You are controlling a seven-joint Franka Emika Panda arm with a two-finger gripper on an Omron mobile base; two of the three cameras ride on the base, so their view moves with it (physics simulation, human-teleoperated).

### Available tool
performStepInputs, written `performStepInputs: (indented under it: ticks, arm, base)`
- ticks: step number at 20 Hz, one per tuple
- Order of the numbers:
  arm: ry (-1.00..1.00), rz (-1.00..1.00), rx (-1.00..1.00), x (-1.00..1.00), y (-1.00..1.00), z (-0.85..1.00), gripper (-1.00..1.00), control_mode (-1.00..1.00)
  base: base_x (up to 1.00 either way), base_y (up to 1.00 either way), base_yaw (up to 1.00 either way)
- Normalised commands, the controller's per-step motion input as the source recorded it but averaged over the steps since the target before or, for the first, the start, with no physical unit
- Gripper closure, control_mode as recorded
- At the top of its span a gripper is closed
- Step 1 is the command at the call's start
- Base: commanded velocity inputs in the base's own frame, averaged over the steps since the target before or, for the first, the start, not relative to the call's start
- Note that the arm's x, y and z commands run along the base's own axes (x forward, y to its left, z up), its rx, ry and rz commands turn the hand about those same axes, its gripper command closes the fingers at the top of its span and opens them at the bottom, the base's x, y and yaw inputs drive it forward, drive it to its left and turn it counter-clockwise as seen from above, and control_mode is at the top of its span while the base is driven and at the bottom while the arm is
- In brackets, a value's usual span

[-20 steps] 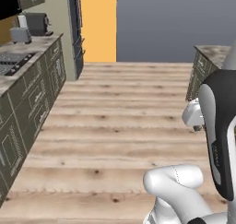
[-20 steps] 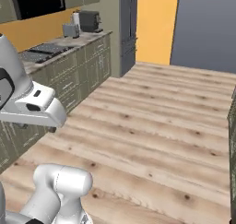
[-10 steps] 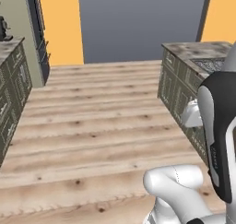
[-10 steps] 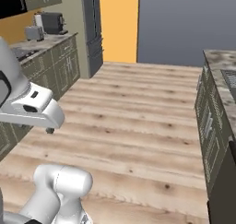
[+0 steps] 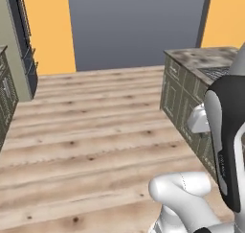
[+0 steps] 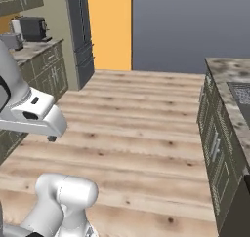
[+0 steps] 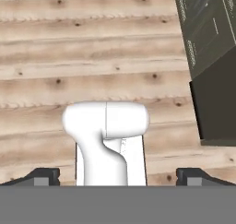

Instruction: Pick up the bar soap and sponge from the sink, and place them back in the cabinet, and close the cabinet doors.

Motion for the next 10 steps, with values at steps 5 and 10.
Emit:
performStepInputs:
  ticks: [5,10]
  arm:
    - [0.0,0.0,0.0,0.0,0.0,0.0,-1.0,1.0]
    - [0.0,0.0,0.0,0.0,0.0,0.0,-1.0,1.0]
  base:
    - [0.94,0.16,-0.13]
    - [0.9,0.21,-0.12]
